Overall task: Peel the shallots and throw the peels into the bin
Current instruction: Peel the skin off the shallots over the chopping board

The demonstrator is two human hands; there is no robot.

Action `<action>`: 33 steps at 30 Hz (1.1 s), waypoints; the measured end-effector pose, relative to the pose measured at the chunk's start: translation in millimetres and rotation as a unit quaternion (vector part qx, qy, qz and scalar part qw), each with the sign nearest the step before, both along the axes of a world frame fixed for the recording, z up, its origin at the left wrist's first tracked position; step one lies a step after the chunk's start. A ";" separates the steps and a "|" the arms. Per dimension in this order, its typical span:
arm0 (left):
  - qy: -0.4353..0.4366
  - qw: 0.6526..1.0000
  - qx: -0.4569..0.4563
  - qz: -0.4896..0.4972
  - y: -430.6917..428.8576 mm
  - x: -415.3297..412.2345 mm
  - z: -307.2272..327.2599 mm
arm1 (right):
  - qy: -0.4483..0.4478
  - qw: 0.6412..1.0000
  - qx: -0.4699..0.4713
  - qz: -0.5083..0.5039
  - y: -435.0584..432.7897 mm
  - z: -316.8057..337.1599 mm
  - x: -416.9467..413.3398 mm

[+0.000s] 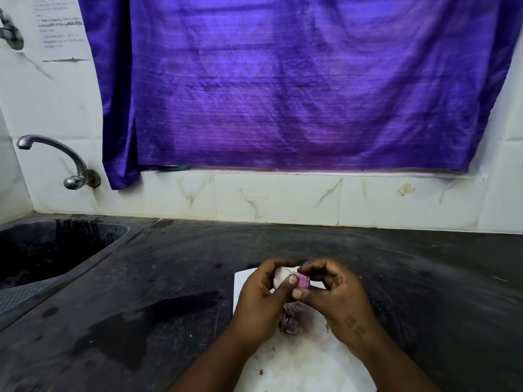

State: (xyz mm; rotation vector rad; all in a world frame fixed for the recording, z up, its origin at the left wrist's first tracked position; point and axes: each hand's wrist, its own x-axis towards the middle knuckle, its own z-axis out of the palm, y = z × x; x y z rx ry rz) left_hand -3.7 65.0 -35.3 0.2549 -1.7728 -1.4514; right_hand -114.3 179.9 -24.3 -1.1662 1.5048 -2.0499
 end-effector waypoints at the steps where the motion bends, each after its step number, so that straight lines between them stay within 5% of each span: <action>1: 0.004 1.000 -0.006 0.009 -0.9 0.1 0.0 | 0.006 1.000 0.001 0.002 0.5 0.3 0.9; 9: -0.034 0.978 -0.190 0.084 0.6 5.7 3.0 | 0.113 0.988 0.096 -0.042 1.4 -2.1 2.1; 19: -0.068 0.974 -0.182 0.114 -5.4 5.2 -0.6 | -0.038 0.998 0.039 -0.008 0.5 -1.8 -1.1; 24: -0.095 0.937 -0.305 0.145 1.3 10.9 5.1 | -0.050 0.998 0.036 -0.004 -0.4 -3.0 -3.0; 27: -0.177 0.886 -0.388 0.181 -0.7 11.9 2.1 | -0.011 0.999 0.049 -0.003 -0.7 -5.7 -4.9; 33: -0.233 0.842 -0.454 0.176 -3.9 15.1 1.2 | 0.125 0.989 0.072 0.014 1.1 -6.0 -6.3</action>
